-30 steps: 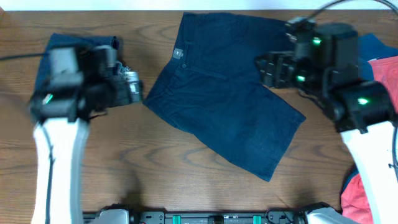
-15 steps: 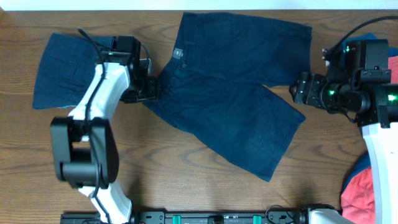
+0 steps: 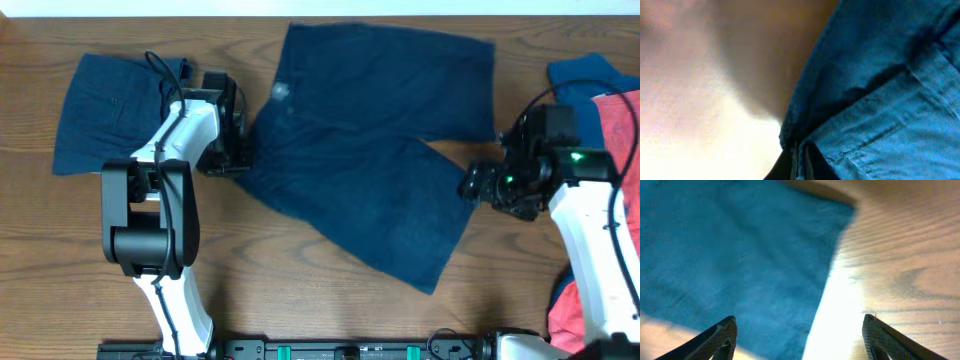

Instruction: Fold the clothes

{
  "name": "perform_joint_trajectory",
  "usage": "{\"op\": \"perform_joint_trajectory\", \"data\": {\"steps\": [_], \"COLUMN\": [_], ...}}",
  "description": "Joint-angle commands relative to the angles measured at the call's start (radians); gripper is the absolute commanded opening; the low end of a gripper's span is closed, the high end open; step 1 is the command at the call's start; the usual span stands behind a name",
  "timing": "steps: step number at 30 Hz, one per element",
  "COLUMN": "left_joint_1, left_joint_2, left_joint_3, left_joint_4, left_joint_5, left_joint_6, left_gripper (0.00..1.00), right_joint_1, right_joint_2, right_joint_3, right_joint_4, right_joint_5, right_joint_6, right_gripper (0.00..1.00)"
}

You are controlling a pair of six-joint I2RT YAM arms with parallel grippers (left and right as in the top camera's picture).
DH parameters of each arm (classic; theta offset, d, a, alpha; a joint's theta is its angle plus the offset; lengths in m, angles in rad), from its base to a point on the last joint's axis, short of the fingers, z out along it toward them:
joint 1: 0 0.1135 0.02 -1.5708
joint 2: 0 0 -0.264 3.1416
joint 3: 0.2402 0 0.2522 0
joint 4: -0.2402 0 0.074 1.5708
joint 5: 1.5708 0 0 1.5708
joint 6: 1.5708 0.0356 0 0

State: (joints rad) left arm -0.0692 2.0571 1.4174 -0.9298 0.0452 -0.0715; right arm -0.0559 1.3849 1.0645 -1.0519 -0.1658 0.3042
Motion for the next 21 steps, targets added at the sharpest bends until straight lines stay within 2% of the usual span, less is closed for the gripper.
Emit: {"op": "perform_joint_trajectory", "data": {"steps": [1, 5, 8, 14, 19, 21], "left_joint_1": [0.020, 0.043, 0.047, 0.047, 0.047, 0.047], "left_joint_2": [0.008, 0.008, 0.008, 0.008, 0.008, 0.008], "left_joint_3": [0.002, 0.001, 0.001, 0.001, 0.001, 0.001], "left_joint_4": [-0.056, -0.127, -0.156, -0.208, -0.209, -0.200], "left_joint_5": [-0.169, -0.169, -0.166, -0.166, -0.166, -0.166], "left_joint_6": [-0.089, -0.138, -0.148, -0.152, -0.152, -0.151], "left_gripper": [0.06, 0.06, 0.06, 0.06, 0.06, 0.07], "right_joint_1": [-0.032, -0.048, -0.047, -0.048, -0.047, -0.040], "right_joint_2": [-0.002, -0.001, 0.001, 0.023, 0.071, 0.105], "right_joint_3": [-0.090, -0.230, -0.332, -0.462, -0.495, -0.496], "right_joint_4": [0.089, 0.344, 0.532, 0.750, 0.834, 0.880], "right_joint_5": [0.077, 0.068, -0.029, -0.081, -0.110, -0.140], "right_joint_6": [0.033, 0.029, -0.018, -0.020, -0.022, -0.032], "right_gripper": [0.79, 0.75, 0.71, 0.59, 0.68, 0.69]}}
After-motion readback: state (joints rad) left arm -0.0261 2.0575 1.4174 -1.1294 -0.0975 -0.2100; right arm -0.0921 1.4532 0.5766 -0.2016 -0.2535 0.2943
